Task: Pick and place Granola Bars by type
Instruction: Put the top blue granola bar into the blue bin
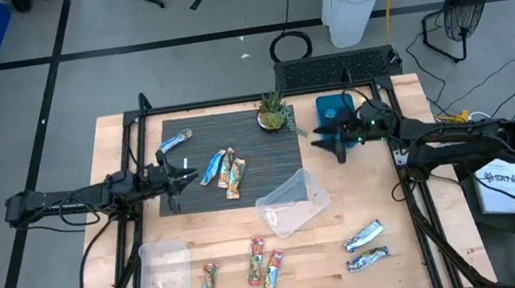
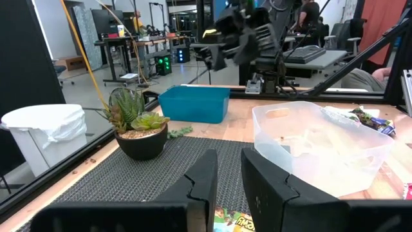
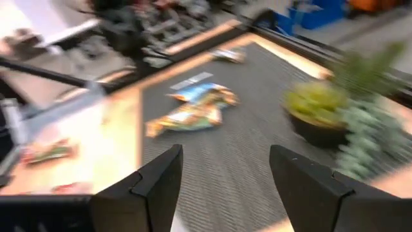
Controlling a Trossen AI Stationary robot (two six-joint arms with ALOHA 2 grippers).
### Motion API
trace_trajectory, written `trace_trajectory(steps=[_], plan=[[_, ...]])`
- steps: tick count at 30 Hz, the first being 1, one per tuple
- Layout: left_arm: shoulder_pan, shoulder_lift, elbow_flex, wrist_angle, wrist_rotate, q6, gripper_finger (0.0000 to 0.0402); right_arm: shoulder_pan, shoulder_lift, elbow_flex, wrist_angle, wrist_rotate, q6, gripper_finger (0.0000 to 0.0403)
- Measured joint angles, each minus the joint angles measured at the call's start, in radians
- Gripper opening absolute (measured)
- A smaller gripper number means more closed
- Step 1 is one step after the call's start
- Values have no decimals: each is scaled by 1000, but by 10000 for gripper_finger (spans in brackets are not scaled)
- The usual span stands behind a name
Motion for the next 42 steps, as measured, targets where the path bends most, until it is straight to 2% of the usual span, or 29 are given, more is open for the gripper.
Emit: trace_trajectory(steps=[6,13,22,28,34,38,42], plan=[[0,0,0,0,0,0,76,204,0,0,130,18,18,222],[0,0,0,0,0,0,76,479,0,0,153,183,23,222],[0,0,0,0,0,0,76,821,0,0,153,295,110,222],[0,0,0,0,0,0,76,1013,2,37,111,429,131,216],[0,0,0,0,0,0,76,1154,73,166,-104,560,184,164],[0,0,0,0,0,0,76,1198,167,276,-328,604,281,105],[0,0,0,0,0,0,76,1208,251,325,-392,601,362,35]])
